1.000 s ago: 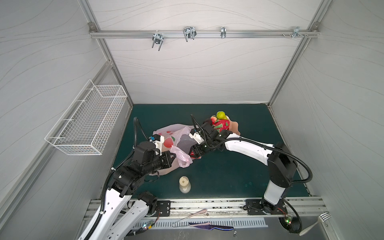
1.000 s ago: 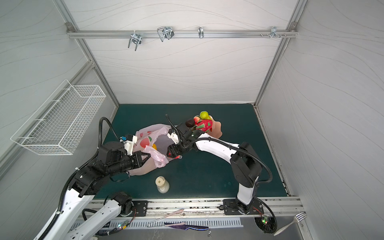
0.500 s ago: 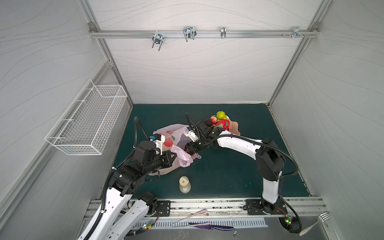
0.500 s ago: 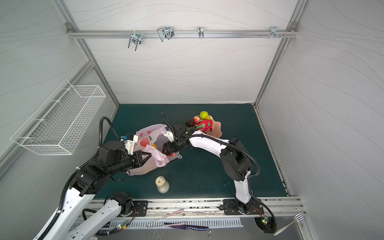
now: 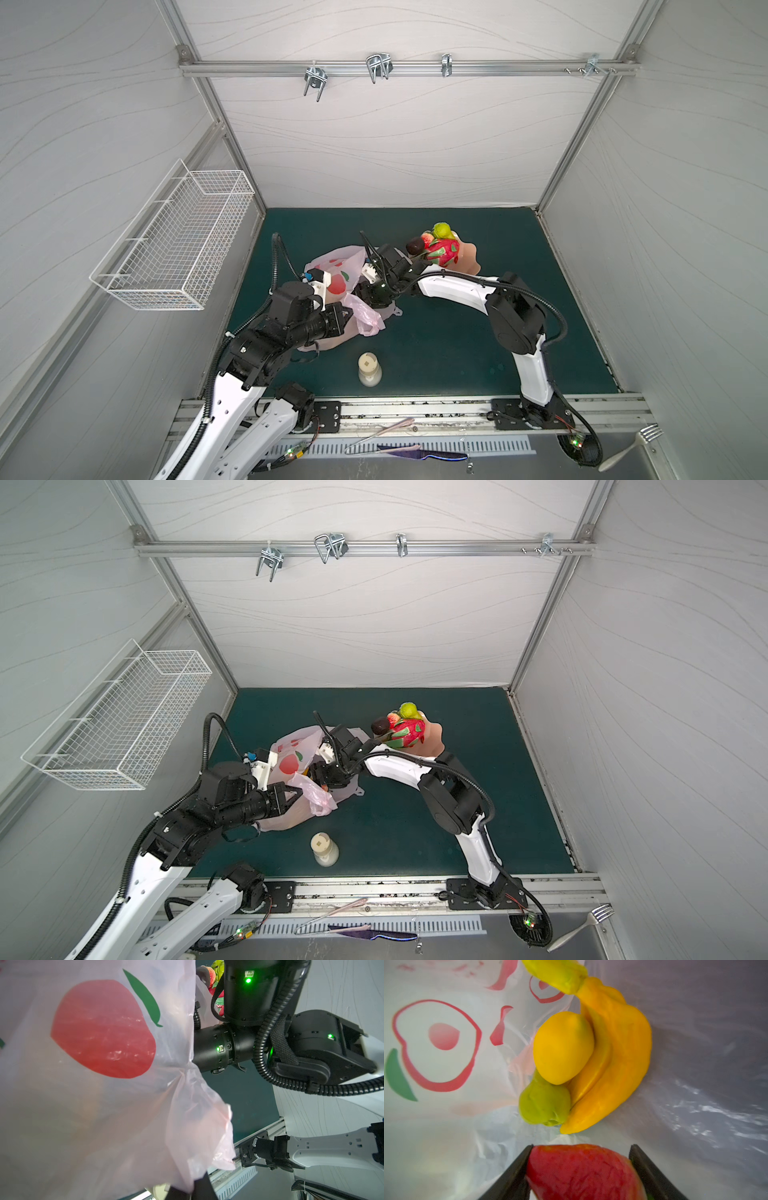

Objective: Place the fruits into the plastic bag
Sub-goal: 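Carry the strawberry into the bag's opening held by the left gripper, then open the right gripper to drop the strawberry beside the bananas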

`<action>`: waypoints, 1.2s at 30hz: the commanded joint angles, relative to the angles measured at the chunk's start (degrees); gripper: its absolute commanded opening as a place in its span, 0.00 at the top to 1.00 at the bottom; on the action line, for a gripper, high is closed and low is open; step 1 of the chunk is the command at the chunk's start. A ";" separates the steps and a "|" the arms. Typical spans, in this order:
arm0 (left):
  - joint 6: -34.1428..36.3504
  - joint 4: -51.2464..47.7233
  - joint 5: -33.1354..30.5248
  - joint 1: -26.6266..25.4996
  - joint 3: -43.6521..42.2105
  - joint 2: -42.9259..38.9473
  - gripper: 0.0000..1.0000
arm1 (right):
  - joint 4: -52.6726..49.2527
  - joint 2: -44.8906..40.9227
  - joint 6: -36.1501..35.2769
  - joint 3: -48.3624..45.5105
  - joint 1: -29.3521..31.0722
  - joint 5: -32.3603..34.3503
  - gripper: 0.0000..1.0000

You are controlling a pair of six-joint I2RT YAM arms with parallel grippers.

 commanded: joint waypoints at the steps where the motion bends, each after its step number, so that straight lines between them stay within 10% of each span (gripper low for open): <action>1: 0.95 0.43 -1.72 -0.10 1.60 -0.48 1.00 | 6.87 1.73 10.16 0.01 1.40 -6.01 0.42; 14: 1.04 -0.77 -3.39 0.02 1.67 -1.74 1.00 | 9.09 1.99 15.98 -1.69 2.50 -16.35 0.01; 36: -0.24 -1.28 -3.09 0.01 0.95 -3.30 1.00 | -14.04 -9.34 -1.95 -4.49 -2.59 -4.04 0.01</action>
